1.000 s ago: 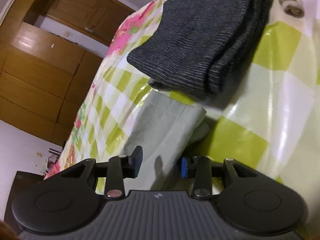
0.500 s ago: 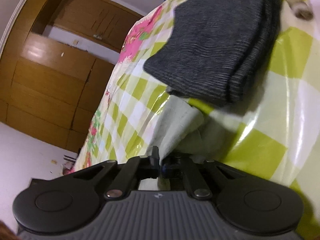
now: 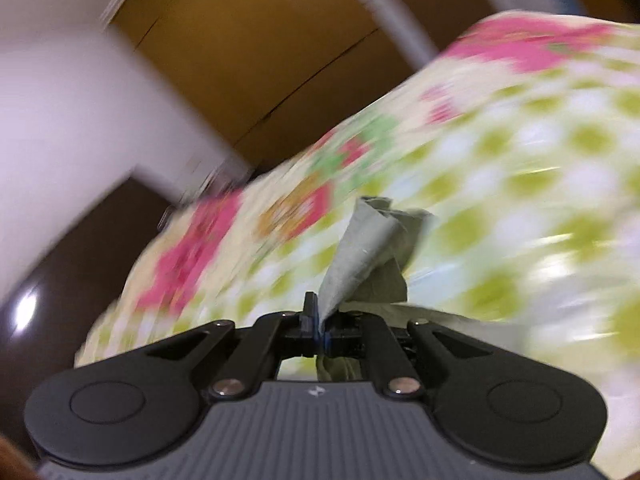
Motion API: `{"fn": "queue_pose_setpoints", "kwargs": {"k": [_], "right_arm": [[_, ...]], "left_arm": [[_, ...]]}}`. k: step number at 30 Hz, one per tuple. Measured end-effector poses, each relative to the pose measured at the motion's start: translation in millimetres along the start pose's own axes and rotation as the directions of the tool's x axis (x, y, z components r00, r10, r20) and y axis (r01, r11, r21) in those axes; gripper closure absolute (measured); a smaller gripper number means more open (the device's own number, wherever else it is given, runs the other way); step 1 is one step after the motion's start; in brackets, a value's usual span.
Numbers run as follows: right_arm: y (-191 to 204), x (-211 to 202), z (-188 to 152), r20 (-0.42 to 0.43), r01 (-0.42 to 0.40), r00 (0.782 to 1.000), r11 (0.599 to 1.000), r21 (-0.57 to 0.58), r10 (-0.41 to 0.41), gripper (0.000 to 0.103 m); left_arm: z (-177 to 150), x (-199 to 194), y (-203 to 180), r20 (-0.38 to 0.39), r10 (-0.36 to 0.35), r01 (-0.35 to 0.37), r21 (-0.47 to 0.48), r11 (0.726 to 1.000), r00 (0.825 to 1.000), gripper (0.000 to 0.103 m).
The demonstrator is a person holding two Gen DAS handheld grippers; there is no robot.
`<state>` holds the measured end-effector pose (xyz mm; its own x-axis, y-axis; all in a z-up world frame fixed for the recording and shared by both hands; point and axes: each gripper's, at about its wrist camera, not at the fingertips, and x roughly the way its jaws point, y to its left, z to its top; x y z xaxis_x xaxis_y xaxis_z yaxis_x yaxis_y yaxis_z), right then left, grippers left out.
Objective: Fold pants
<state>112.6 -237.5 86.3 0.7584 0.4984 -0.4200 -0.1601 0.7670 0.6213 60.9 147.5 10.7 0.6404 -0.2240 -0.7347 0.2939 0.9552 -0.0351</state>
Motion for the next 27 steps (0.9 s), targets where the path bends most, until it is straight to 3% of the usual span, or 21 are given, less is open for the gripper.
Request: {"fn": "queue_pose_setpoints", "kwargs": {"k": [2, 4, 8, 11, 14, 19, 23, 26, 27], "right_arm": [[41, 43, -25, -0.107, -0.051, 0.993, 0.994, -0.097, 0.040, 0.099], [79, 84, -64, -0.237, -0.101, 0.970, 0.970, -0.220, 0.047, 0.099], [127, 128, -143, -0.368, -0.151, 0.929, 0.870, -0.470, -0.037, 0.099], [136, 139, -172, -0.391, -0.129, 0.914, 0.835, -0.535, -0.109, 0.098], [136, 141, -171, -0.383, -0.109, 0.912, 0.814, -0.571, -0.146, 0.094], [152, 145, -167, -0.337, -0.068, 0.923, 0.782, -0.620, -0.187, 0.090], [160, 144, -167, -0.327, -0.072, 0.927, 0.771, -0.632, -0.181, 0.077], [162, 153, -169, -0.337, -0.061, 0.921, 0.781, -0.622, -0.197, 0.080], [161, 156, -168, -0.354, -0.059, 0.914, 0.800, -0.597, -0.197, 0.097]], "left_arm": [[-10, -6, 23, 0.010, 0.026, -0.026, -0.054, 0.998, 1.000, 0.050], [-21, -11, 40, 0.013, 0.038, -0.036, -0.106, 0.994, 0.999, 0.050], [-42, -20, 58, 0.018, 0.033, -0.030, -0.149, 0.988, 0.999, 0.050], [-53, -21, 65, 0.031, 0.010, -0.004, -0.176, 0.984, 0.999, 0.049], [-58, -22, 71, 0.048, -0.011, 0.020, -0.196, 0.980, 0.999, 0.049], [-61, -26, 73, 0.079, -0.026, 0.041, -0.197, 0.980, 0.996, 0.049], [-66, -30, 75, 0.087, -0.038, 0.055, -0.199, 0.978, 0.995, 0.049], [-69, -33, 75, 0.093, -0.030, 0.047, -0.192, 0.980, 0.995, 0.049], [-70, -34, 75, 0.096, -0.023, 0.041, -0.185, 0.982, 0.995, 0.049]]}}
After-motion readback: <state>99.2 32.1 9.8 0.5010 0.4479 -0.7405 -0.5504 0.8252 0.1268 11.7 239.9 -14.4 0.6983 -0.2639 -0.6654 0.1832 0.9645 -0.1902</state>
